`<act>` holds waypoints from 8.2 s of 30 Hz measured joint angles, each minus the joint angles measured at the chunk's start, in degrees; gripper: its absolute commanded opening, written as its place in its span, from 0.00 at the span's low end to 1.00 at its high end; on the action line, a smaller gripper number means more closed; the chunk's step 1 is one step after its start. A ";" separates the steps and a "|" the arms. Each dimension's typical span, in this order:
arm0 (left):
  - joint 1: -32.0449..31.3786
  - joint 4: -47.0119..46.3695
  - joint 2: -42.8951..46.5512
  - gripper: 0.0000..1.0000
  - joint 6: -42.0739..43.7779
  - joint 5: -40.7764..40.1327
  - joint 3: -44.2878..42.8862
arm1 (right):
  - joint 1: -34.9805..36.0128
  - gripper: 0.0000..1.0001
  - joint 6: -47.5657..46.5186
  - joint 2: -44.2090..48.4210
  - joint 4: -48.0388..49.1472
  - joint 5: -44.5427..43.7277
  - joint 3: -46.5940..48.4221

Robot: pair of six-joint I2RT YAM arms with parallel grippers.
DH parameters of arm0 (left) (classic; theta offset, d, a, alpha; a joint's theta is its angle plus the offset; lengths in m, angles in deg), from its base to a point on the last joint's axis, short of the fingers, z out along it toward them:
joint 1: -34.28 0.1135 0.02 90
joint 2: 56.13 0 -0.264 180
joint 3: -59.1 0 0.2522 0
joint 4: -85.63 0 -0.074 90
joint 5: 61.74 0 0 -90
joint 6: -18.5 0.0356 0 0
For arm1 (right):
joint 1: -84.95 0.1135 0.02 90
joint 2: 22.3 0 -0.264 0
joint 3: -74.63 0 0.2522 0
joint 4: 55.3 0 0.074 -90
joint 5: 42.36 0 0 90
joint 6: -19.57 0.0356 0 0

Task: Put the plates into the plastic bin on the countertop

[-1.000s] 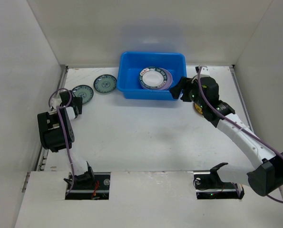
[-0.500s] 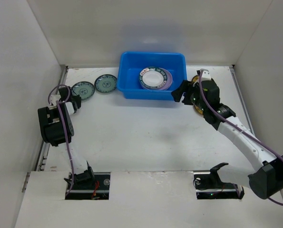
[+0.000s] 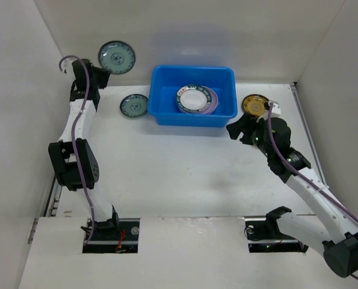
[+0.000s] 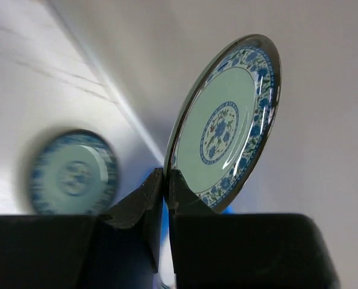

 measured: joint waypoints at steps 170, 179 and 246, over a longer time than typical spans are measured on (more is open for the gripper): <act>-30.56 16.00 -26.88 1.00 34.40 8.46 -34.93 | -39.23 0.75 19.45 8.00 -13.53 12.74 -18.71; -30.21 16.44 -4.79 1.00 34.51 4.61 -33.38 | -39.74 0.72 24.46 2.54 -0.02 14.16 -25.73; -23.30 28.15 42.27 1.00 34.40 -21.46 30.86 | -10.23 0.01 10.97 -58.05 -10.23 5.60 58.05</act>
